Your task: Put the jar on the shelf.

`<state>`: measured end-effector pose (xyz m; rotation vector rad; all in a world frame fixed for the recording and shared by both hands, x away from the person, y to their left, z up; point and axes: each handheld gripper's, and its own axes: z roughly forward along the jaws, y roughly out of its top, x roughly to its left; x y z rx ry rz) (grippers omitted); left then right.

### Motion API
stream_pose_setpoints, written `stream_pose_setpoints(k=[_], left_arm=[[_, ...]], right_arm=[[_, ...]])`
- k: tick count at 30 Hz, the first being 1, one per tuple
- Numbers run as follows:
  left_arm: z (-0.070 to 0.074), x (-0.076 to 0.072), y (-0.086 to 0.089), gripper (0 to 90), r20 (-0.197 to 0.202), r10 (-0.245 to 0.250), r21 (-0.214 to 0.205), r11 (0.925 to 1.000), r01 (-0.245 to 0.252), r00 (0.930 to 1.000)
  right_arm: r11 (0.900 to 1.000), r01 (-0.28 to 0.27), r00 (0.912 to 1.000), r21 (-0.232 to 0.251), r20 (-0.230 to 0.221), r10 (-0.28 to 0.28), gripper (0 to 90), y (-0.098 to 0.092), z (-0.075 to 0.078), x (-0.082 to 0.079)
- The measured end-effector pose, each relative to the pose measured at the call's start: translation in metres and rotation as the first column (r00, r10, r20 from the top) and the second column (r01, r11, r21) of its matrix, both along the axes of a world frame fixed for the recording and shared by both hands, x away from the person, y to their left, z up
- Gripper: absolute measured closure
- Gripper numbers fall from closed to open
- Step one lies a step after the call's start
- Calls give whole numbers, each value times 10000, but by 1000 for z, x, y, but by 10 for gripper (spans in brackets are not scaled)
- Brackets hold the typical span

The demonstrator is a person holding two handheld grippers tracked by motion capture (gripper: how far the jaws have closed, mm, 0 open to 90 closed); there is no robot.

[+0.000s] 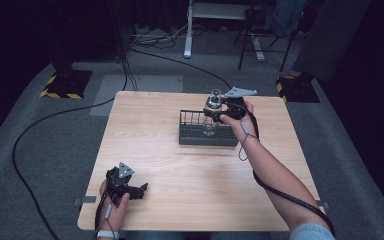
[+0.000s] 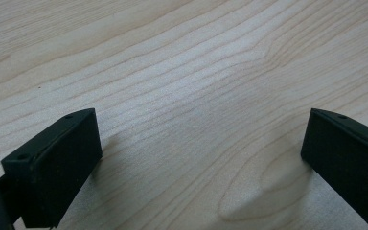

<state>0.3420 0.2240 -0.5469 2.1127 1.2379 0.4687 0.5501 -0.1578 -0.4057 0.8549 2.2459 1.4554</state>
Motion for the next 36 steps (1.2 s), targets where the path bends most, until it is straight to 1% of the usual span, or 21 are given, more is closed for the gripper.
stream_pose_setpoints(k=[4,7,12,16,23,36], left_arm=[[0,0,0,2,-3,-5,6,10000,5,10000],[0,0,0,3,-2,-4,6,10000,4,10000],[0,0,0,3,-5,-8,10,10000,8,10000],[0,0,0,2,-3,-7,8,10000,7,10000],[0,0,0,3,-3,-9,12,10000,9,10000],[0,0,0,2,-1,-9,9,10000,9,10000]], right_arm=[[10000,-30,9998,43,202,29,95,-5,13,-7],[9998,3,9995,198,306,-9,83,-10,23,-14],[9999,-129,9981,30,603,127,82,-19,36,-30],[9999,-167,9972,-3,732,167,82,-28,45,-43],[9997,-214,9968,-71,765,219,82,-46,52,-64],[9995,-291,9976,-144,618,300,82,-71,50,-95]])
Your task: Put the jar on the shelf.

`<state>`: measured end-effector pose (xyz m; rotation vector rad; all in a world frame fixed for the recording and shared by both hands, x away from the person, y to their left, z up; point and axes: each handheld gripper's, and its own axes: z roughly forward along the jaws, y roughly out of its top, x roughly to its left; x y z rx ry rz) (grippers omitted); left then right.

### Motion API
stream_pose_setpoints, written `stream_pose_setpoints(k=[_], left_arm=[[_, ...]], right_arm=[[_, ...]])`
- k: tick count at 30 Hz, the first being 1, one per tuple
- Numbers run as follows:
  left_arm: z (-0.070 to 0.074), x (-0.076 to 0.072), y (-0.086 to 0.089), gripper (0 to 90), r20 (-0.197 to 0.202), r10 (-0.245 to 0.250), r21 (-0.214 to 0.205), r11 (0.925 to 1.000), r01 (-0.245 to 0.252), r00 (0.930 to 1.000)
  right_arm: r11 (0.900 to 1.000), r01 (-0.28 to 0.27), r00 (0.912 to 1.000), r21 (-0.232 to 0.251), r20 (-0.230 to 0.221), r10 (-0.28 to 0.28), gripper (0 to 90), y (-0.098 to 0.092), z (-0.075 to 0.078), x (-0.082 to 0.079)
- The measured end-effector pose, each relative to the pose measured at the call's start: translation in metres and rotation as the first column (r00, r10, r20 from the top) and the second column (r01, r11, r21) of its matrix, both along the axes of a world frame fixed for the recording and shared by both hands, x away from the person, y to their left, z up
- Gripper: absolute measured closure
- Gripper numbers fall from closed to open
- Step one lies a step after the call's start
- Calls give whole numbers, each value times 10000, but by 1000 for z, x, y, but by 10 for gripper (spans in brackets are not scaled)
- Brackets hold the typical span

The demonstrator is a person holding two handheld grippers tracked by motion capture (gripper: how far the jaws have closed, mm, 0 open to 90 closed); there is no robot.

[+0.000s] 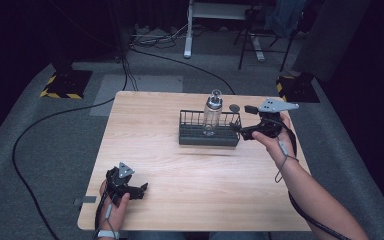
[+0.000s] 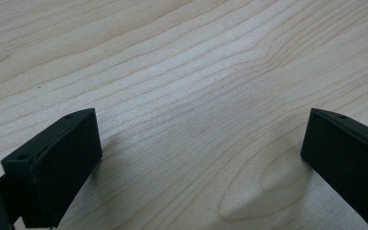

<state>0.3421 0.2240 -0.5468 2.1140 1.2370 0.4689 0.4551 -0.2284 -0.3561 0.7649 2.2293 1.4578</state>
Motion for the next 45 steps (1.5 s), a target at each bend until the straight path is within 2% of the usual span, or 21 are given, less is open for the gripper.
stream_pose_setpoints(k=[7,18,29,45], left_arm=[[0,0,0,2,1,2,-2,10000,-2,10000],[0,0,0,2,0,0,1,10000,0,10000],[0,0,0,2,-3,-3,3,10000,3,10000],[0,0,0,3,1,1,0,10000,-1,10000]], right_arm=[[9998,-150,9996,100,-255,153,82,-9,-6,-14],[10000,54,9996,-49,-284,-55,82,-27,-11,-28],[9992,294,9978,-252,-579,-309,84,-44,-32,-39],[9984,522,9933,-237,-1019,-543,84,-60,-62,-55]])
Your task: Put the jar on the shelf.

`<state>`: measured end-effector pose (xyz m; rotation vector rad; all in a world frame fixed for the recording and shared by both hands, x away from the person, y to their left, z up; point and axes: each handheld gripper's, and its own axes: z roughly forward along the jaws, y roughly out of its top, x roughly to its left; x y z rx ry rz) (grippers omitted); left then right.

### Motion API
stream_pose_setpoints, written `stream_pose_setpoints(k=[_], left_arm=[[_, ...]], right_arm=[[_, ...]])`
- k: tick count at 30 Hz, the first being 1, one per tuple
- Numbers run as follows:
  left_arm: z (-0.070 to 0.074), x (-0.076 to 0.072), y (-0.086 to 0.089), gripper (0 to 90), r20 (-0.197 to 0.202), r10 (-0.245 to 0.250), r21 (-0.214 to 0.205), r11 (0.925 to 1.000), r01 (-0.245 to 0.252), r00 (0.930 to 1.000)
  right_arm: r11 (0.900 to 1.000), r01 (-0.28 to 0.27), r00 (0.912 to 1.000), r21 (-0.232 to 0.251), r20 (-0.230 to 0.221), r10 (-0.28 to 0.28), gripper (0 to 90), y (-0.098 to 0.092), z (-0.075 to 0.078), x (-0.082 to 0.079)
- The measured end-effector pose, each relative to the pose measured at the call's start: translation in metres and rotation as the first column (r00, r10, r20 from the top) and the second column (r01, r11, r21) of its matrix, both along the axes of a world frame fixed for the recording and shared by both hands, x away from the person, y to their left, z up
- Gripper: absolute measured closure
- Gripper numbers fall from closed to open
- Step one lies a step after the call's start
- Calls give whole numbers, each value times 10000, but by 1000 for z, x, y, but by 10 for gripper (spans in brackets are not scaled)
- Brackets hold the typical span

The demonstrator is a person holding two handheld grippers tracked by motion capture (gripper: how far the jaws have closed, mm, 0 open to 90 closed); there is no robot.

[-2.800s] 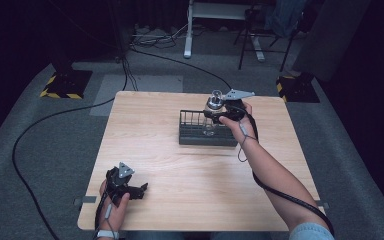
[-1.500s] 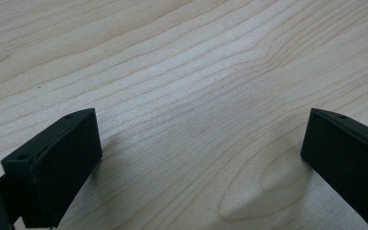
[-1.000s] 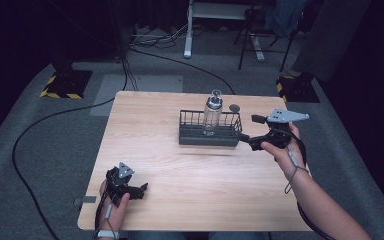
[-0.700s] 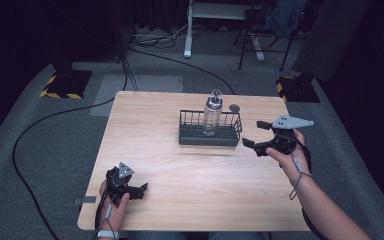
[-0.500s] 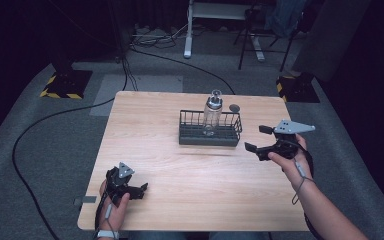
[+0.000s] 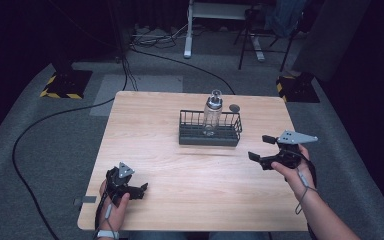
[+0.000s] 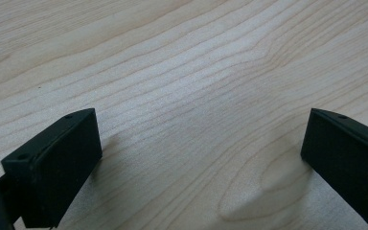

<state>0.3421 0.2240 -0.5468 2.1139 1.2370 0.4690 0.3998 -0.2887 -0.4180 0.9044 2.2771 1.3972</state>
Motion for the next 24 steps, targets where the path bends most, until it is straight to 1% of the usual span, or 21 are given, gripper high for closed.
stream_pose_setpoints(k=[2,9,16,17,20,24], left_arm=[[0,0,0,2,0,1,-2,10000,-1,10000],[0,0,0,3,1,1,2,10000,-1,10000],[0,0,0,2,0,1,2,10000,-1,10000],[0,0,0,2,-2,0,3,10000,0,10000],[0,0,0,3,-1,0,2,10000,0,10000],[0,0,0,2,0,0,1,10000,0,10000]], right_arm=[[10000,27,10000,-14,-55,-27,86,-1,-5,-1],[9999,71,10000,-107,-15,-71,92,-5,-21,-6],[9997,160,9992,-209,-356,-167,91,-9,-40,-11],[9995,164,9989,-252,-443,-175,91,-9,-45,-13],[9993,155,9982,-339,-579,-174,92,-11,-54,-15],[9986,229,9977,-473,-634,-259,94,-13,-66,-18]])
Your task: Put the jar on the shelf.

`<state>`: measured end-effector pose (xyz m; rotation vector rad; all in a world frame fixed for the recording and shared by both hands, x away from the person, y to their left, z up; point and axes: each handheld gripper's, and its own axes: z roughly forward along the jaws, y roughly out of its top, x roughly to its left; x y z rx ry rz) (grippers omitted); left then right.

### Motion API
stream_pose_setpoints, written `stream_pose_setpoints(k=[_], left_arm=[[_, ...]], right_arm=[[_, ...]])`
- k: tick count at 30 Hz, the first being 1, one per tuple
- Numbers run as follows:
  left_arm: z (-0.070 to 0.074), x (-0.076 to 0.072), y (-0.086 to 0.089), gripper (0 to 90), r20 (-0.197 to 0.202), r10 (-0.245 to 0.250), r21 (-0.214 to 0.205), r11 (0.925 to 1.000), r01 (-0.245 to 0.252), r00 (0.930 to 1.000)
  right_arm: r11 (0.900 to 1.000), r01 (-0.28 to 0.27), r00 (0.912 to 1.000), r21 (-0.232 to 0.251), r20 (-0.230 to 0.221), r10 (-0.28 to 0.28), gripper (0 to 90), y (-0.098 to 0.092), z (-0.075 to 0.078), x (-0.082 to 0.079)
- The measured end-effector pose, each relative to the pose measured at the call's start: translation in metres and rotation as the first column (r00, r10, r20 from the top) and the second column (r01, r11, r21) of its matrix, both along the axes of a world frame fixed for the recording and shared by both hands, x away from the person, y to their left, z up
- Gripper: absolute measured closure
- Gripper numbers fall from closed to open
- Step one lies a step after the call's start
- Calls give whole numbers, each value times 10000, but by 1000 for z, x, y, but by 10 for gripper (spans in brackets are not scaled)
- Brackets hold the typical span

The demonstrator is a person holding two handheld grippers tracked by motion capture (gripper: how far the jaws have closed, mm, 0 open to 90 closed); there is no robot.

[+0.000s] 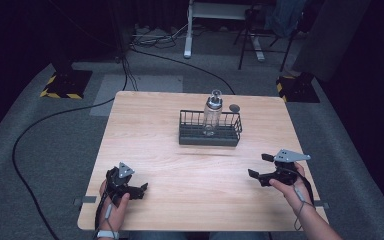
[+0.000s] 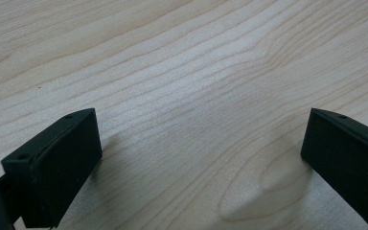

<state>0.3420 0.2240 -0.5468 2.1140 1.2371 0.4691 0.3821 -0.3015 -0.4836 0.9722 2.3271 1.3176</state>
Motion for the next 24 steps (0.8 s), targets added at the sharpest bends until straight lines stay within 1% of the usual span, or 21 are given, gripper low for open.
stream_pose_setpoints(k=[9,14,24], left_arm=[[0,0,0,3,9,22,-4,10000,-22,10000],[0,0,0,3,10,26,-6,10000,-26,10000],[0,0,0,2,10,26,-6,10000,-26,10000]], right_arm=[[9989,47,9998,-472,-183,-56,95,-3,-20,-5],[9975,164,9993,-693,-325,-187,95,-10,-31,-10],[9954,443,9973,-844,-552,-491,95,-23,-44,-16]])
